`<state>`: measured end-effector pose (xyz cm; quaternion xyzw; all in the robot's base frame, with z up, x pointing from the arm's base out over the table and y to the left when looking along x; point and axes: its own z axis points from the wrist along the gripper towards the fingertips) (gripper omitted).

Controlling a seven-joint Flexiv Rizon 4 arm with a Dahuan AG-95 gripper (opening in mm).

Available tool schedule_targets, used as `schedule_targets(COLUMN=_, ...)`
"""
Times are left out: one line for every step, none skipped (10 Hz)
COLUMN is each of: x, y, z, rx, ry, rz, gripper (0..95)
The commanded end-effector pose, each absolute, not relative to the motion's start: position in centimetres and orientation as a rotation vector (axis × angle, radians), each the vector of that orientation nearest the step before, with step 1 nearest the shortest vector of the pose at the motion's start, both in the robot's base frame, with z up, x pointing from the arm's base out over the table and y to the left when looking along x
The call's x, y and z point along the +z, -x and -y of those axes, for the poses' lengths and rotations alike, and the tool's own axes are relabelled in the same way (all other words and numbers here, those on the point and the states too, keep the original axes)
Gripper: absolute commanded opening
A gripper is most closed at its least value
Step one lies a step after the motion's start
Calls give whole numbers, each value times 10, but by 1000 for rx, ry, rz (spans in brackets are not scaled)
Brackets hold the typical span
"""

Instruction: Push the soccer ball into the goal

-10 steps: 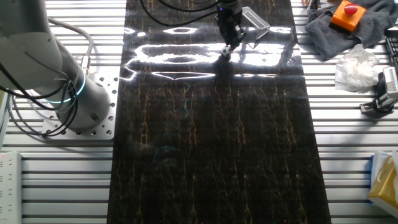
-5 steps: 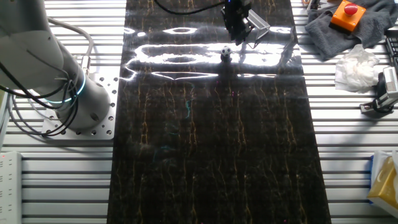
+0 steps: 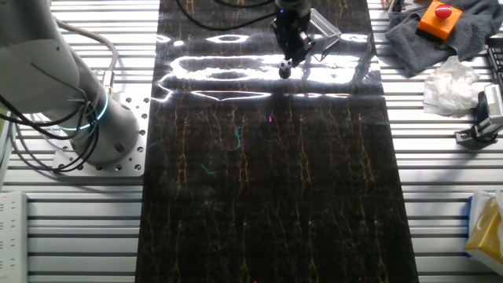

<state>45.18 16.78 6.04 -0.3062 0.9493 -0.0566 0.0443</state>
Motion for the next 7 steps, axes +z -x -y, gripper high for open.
schedule_targets(x=52, y=-450, z=-168, rx=-182, ry=923, rz=-2890, gripper=190)
schedule_targets(x=48, y=-449, z=-168, rx=-182, ry=921, rz=-2885, gripper=190)
schedule_targets(x=45, y=-449, z=-169, rx=-182, ry=917, rz=-2885, gripper=190)
schedule_targets(x=43, y=-450, z=-170, rx=-184, ry=913, rz=-2885, gripper=190)
schedule_targets(x=39, y=-454, z=-176, rx=-185, ry=895, rz=-2885, gripper=190)
schedule_targets(x=36, y=-457, z=-182, rx=-181, ry=879, rz=-2883, gripper=190)
schedule_targets(x=33, y=-463, z=-191, rx=-166, ry=857, rz=-2881, gripper=190)
